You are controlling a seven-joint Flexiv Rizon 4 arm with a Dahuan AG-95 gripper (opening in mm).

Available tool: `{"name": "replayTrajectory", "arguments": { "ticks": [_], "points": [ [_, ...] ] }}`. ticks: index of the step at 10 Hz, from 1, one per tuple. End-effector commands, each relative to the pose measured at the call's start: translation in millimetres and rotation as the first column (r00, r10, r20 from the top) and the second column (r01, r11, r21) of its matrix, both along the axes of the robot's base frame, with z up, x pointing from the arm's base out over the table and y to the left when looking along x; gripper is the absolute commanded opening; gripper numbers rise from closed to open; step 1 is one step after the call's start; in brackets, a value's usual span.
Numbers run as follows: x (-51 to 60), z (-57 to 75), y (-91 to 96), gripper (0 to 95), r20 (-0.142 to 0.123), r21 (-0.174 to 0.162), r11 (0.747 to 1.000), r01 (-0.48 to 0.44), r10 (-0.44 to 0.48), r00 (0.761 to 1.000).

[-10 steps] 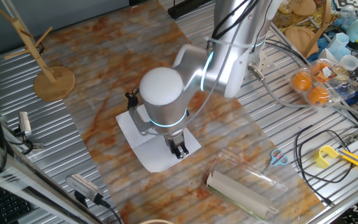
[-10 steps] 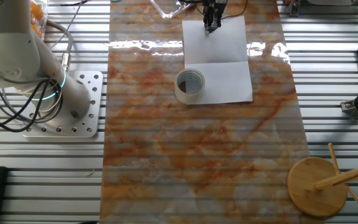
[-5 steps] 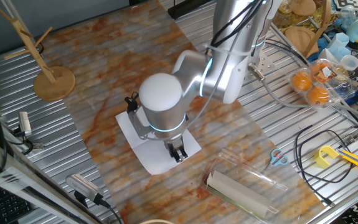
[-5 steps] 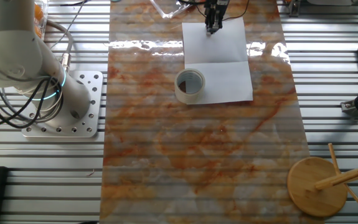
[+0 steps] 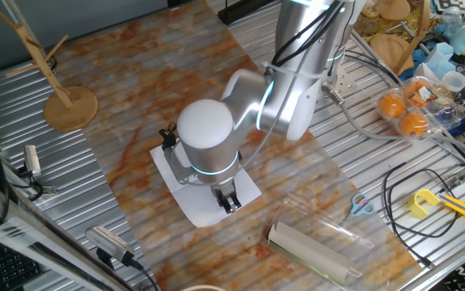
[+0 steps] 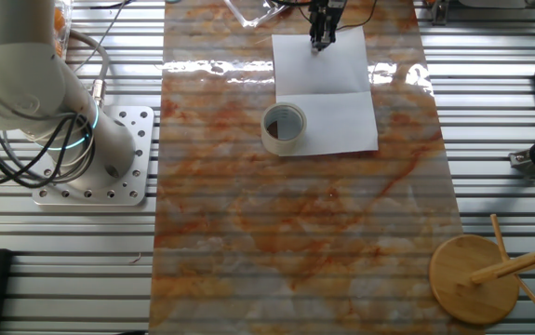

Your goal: Unfold a piece of paper

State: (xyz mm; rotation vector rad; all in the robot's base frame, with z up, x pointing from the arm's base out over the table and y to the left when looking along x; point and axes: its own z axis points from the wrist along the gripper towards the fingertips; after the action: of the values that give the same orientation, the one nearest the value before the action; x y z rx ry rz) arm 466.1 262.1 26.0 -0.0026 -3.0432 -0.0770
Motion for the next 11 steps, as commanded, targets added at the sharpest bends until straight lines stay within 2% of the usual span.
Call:
{"name": "replayTrajectory", "arguments": {
  "ticks": [1,6,11],
  "points": [
    [3.7,-2.7,1.9,19.0,-0.002,0.000,1.000,0.004,-0.004,1.000],
    [14.3,-0.3,3.3,19.0,-0.004,-0.001,1.000,0.012,-0.012,1.000],
    [14.3,-0.3,3.3,19.0,-0.004,-0.001,1.000,0.012,-0.012,1.000]
  ]
}}
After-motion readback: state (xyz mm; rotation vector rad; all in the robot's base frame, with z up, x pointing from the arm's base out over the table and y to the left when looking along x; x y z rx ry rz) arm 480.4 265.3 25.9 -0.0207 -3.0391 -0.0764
